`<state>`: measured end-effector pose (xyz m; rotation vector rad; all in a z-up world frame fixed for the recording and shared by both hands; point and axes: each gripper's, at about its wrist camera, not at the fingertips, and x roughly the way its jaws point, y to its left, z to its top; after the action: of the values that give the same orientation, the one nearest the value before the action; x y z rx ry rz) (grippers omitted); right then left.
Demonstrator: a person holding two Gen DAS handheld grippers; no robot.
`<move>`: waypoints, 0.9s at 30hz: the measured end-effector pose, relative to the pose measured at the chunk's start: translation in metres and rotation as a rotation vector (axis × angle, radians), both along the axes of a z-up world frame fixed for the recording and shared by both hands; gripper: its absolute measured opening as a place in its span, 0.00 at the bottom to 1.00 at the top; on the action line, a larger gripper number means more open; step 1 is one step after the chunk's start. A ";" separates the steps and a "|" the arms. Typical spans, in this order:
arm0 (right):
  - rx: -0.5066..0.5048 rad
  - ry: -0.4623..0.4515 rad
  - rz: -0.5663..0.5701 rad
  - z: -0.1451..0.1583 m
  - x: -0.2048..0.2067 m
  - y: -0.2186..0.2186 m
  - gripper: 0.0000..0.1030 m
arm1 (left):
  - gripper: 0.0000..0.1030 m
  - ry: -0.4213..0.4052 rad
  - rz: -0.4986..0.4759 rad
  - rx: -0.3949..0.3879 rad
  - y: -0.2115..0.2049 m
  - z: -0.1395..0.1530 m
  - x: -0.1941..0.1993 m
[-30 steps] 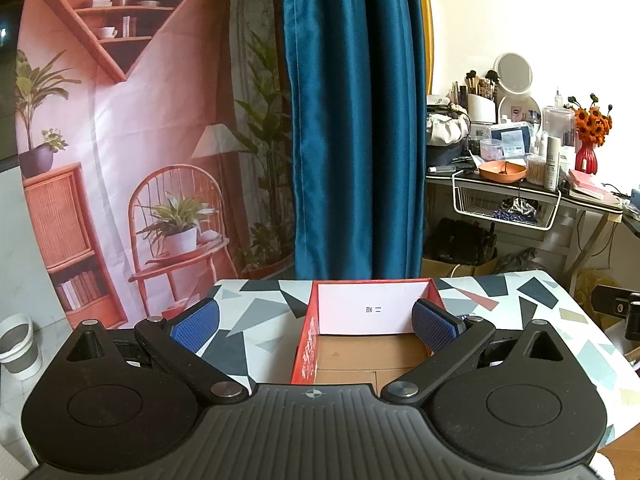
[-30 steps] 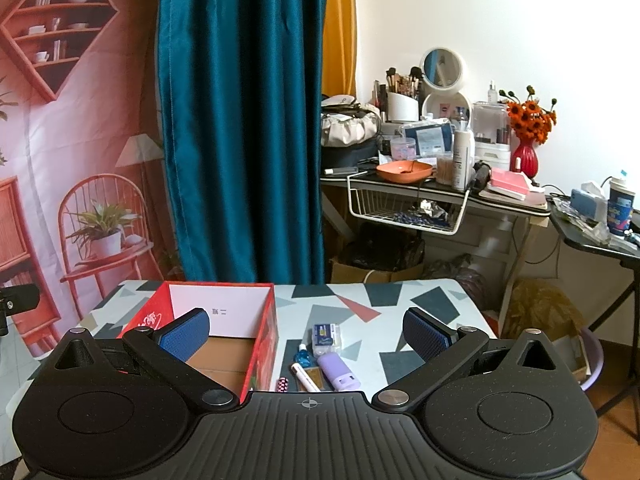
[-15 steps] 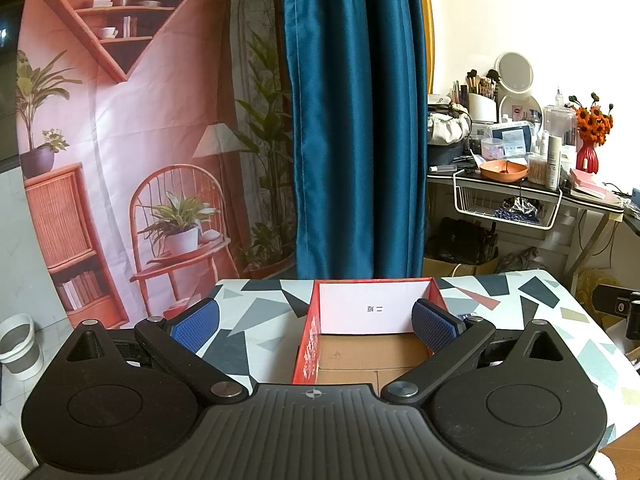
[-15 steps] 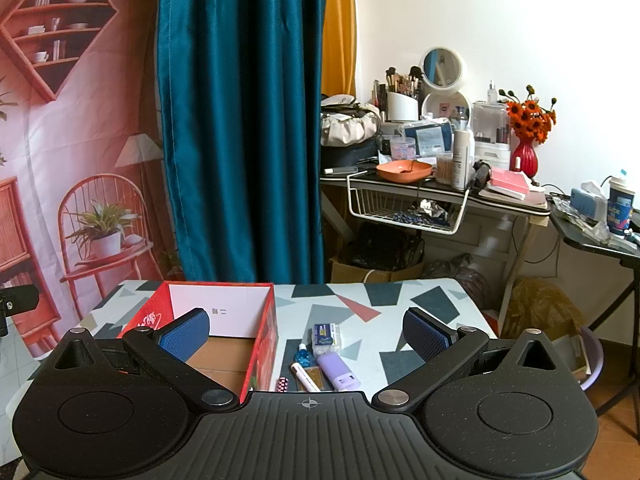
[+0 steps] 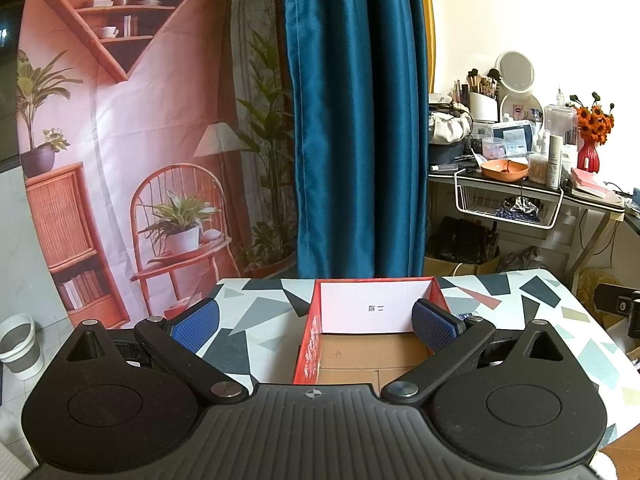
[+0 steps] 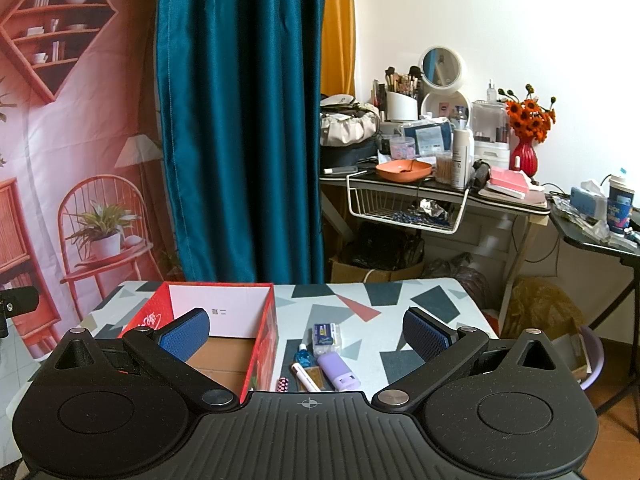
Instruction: Organize rigid objects
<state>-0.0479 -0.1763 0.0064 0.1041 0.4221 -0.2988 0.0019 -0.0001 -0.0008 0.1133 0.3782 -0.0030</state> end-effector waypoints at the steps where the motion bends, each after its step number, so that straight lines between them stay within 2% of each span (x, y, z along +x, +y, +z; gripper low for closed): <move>1: 0.000 0.000 0.000 0.000 0.000 0.000 1.00 | 1.00 0.001 0.001 0.000 0.000 0.000 0.000; 11: 0.026 -0.011 0.004 -0.006 0.002 -0.005 1.00 | 1.00 0.017 0.013 0.008 0.002 -0.004 0.006; 17: 0.044 -0.022 0.005 -0.015 0.011 -0.013 1.00 | 1.00 0.034 0.037 0.027 0.005 -0.010 0.023; 20: 0.050 -0.018 -0.006 -0.024 0.019 -0.021 1.00 | 1.00 0.052 0.049 0.028 0.008 -0.019 0.038; 24: 0.065 -0.006 -0.007 -0.043 0.032 -0.037 1.00 | 1.00 0.093 0.034 -0.047 0.023 -0.041 0.063; 27: 0.083 0.025 -0.034 -0.063 0.045 -0.051 1.00 | 1.00 0.127 0.059 -0.048 0.029 -0.060 0.081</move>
<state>-0.0030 -0.2276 -0.0567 0.1890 0.4580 -0.3161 0.0826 0.0289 -0.0608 0.0543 0.5083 0.0389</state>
